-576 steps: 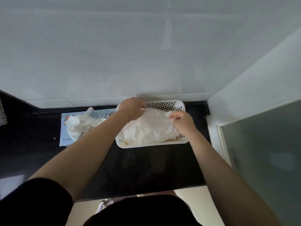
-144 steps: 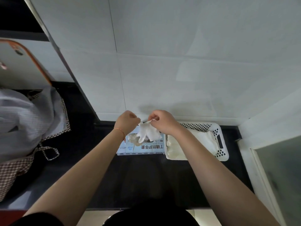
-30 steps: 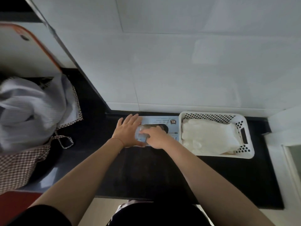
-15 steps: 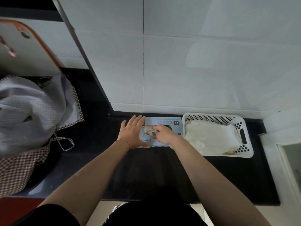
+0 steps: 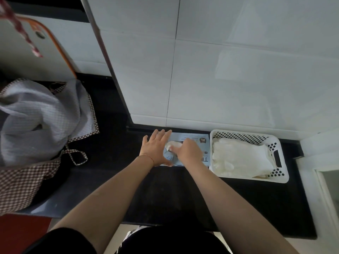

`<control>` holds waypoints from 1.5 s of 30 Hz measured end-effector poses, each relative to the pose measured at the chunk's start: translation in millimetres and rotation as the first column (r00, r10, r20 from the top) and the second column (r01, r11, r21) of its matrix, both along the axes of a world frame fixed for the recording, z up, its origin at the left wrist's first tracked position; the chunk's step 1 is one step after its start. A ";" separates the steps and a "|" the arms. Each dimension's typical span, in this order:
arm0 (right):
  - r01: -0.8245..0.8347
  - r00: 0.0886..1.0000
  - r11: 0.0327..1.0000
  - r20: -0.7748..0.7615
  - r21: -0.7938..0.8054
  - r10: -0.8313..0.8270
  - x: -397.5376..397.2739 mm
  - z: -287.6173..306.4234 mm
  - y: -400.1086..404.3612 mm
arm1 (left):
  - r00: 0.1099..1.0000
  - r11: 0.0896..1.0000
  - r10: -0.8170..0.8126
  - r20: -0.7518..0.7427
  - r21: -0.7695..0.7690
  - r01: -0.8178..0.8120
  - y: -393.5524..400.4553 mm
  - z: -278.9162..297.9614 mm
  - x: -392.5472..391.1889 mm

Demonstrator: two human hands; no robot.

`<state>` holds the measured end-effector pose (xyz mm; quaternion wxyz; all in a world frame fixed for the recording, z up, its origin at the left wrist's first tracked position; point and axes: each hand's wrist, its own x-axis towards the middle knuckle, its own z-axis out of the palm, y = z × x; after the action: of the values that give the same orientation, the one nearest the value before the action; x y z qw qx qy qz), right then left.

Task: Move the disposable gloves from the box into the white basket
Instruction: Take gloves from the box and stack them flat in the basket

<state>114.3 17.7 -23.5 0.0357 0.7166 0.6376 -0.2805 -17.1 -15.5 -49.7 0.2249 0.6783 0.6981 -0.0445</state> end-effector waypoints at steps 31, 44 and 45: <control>-0.204 0.933 0.977 -0.288 0.068 0.215 57.8 70.4 32.4 | 0.880 0.953 0.124 0.459 0.192 -0.234 10.0 37.7 34.8; -0.065 0.822 0.968 -0.536 0.244 0.190 47.0 92.5 31.3 | 0.808 0.860 0.230 0.543 0.274 -0.429 18.4 87.7 22.8; -0.079 0.799 0.979 -0.575 0.189 0.175 48.3 92.9 30.2 | 0.780 0.844 0.228 0.582 0.281 -0.457 19.7 93.1 21.7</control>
<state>162.6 47.9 69.4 -0.2005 0.5506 0.6837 -0.4350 4.6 4.1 43.4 0.2657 0.5532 0.7163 0.3322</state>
